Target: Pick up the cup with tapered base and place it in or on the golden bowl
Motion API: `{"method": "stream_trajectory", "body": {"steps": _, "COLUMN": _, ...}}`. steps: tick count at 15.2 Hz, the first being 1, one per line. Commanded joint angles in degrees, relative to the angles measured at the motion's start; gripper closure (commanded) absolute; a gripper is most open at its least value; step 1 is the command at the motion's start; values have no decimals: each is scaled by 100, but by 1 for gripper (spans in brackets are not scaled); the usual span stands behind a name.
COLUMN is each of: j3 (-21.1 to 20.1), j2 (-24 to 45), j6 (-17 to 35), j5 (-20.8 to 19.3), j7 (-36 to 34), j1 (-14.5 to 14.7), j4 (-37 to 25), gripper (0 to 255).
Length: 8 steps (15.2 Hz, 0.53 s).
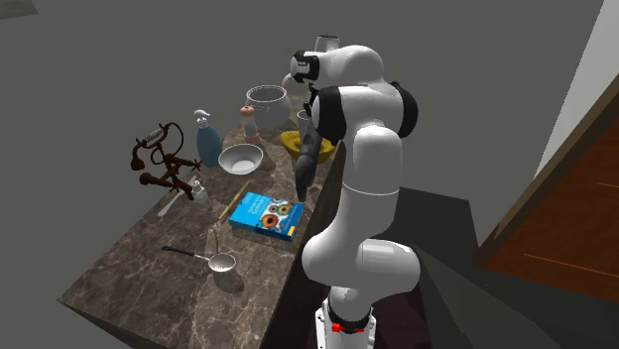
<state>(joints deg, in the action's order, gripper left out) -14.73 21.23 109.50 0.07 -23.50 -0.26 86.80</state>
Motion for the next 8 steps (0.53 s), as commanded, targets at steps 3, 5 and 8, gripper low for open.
{"method": "stream_trajectory", "body": {"steps": 3, "j3": 0, "j2": -2, "j6": 3, "j5": 0, "j7": 0, "j1": 0, "j4": 1, "gripper": 0}}
{"method": "stream_trajectory", "body": {"steps": 5, "j3": 0, "j2": -2, "j6": 4, "j5": 0, "j7": 0, "j1": 0, "j4": 2, "gripper": 0}}
{"method": "stream_trajectory", "body": {"steps": 8, "j3": 0, "j2": -2, "j6": 4, "j5": 0, "j7": 0, "j1": 0, "j4": 2, "gripper": 0}}
